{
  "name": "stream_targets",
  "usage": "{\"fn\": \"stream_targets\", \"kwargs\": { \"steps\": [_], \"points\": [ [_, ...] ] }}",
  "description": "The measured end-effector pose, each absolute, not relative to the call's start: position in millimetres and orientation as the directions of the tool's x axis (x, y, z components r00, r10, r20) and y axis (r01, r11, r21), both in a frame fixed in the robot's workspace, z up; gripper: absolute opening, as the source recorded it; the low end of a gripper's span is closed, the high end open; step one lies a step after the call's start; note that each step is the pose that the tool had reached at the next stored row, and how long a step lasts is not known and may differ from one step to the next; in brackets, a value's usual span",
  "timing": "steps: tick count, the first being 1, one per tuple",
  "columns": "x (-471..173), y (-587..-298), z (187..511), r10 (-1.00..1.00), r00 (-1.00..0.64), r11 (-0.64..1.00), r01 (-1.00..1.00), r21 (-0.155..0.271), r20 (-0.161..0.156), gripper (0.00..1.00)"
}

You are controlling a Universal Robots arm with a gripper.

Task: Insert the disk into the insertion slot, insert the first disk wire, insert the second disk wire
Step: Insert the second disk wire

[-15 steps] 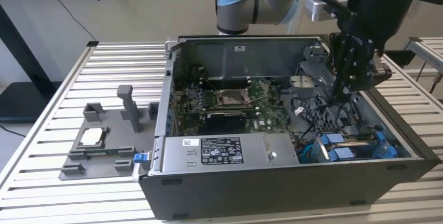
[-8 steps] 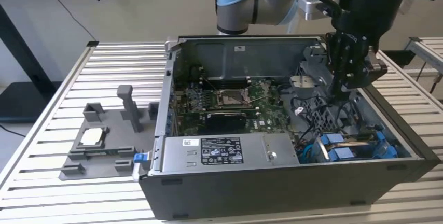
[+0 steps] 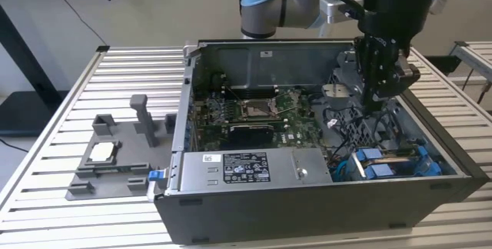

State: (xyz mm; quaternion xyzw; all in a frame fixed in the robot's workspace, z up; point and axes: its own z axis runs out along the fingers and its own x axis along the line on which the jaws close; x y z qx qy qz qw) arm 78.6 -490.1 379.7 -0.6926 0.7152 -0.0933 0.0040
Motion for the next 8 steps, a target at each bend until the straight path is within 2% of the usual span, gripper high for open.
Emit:
{"fn": "stream_targets", "kwargs": {
  "steps": [8],
  "points": [
    [74.0, -490.1, 374.6, -0.990, 0.019, -0.039, -0.989, -0.140, 0.137, 0.26]
  ]
}}
